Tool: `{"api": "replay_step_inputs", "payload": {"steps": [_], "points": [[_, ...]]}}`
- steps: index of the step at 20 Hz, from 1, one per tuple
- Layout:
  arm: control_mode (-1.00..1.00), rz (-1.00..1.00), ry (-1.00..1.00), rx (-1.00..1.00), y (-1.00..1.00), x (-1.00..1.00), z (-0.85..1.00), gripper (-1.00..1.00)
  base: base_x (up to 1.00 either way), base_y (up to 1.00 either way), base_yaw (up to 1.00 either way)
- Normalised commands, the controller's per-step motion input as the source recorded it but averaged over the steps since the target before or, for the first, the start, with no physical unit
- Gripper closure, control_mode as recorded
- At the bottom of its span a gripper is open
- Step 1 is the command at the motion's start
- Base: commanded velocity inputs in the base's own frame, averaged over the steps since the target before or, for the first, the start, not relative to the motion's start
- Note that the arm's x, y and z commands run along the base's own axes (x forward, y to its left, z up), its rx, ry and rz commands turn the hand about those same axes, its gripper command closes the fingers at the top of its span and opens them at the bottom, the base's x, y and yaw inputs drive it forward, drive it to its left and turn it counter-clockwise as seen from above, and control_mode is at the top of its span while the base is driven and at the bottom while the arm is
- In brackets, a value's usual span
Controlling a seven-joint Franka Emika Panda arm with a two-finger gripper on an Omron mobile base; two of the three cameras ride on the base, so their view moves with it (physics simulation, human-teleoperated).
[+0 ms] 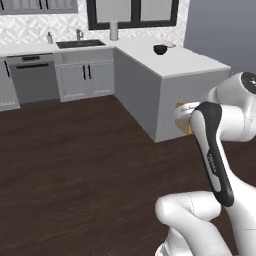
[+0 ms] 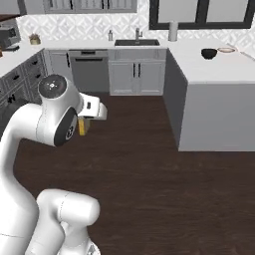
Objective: Start the toaster. Once the lever pops up, take the bread to the plate on the dining counter.
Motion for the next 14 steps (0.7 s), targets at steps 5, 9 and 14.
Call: {"api": "replay_step_inputs", "payload": {"steps": [5, 9, 14], "points": [[1.0, 0.0, 0.0, 0.0, 0.0, 0.0, 0.0, 1.0, 1.0, -0.82, -0.28], [1.0, 0.0, 0.0, 0.0, 0.0, 0.0, 0.0, 1.0, 1.0, -0.85, -0.31], [1.0, 0.0, 0.0, 0.0, 0.0, 0.0, 0.0, 1.0, 1.0, -0.85, -0.34]]}}
